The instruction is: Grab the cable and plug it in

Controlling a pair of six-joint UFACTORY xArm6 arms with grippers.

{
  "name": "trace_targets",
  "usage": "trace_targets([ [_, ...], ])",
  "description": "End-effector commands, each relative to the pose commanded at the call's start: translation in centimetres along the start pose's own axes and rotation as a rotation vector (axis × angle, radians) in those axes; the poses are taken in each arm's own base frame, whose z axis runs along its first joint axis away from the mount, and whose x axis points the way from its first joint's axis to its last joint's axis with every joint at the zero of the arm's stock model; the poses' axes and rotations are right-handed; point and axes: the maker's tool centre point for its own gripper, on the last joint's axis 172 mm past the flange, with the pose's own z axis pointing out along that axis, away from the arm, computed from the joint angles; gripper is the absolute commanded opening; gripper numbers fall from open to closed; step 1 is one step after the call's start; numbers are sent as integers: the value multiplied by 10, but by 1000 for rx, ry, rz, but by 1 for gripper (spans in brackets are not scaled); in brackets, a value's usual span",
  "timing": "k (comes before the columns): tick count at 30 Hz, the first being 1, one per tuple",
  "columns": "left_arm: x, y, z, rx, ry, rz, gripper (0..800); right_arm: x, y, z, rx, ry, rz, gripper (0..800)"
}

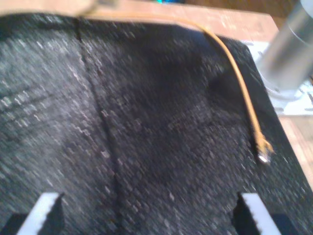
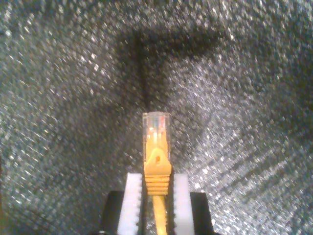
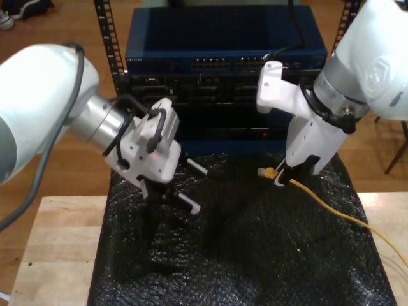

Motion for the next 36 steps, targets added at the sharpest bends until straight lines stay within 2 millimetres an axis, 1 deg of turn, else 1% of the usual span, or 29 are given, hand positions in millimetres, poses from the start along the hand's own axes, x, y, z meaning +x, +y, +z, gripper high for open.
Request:
trace_targets([
  [2,14,4,11,-24,1,31,800,5,0,-3,3,20,6,6],
  [3,17,6,15,-34,-2,40,800,10,0,-5,3,33,7,7],
  [7,23,10,22,-50,0,51,800,27,-4,-16,14,84,11,6],
  [9,28,15,26,-63,9,56,800,32,-5,-20,17,94,8,7],
  [12,31,16,27,-65,27,62,800,39,-7,-24,24,115,9,6],
  [16,40,14,26,-51,62,99,800,46,-11,-25,38,143,17,7],
  [21,51,11,26,-24,140,72,800,47,-12,-24,46,148,20,7],
  [24,52,6,21,-1,169,54,800,47,-12,-23,47,148,22,7],
  [28,49,-4,8,37,176,44,799,49,-13,-23,52,153,24,7],
  [33,50,-2,8,31,182,41,793,49,-14,-20,58,157,27,7],
  [36,51,-2,7,31,182,44,766,49,-14,-20,59,156,29,6],
])
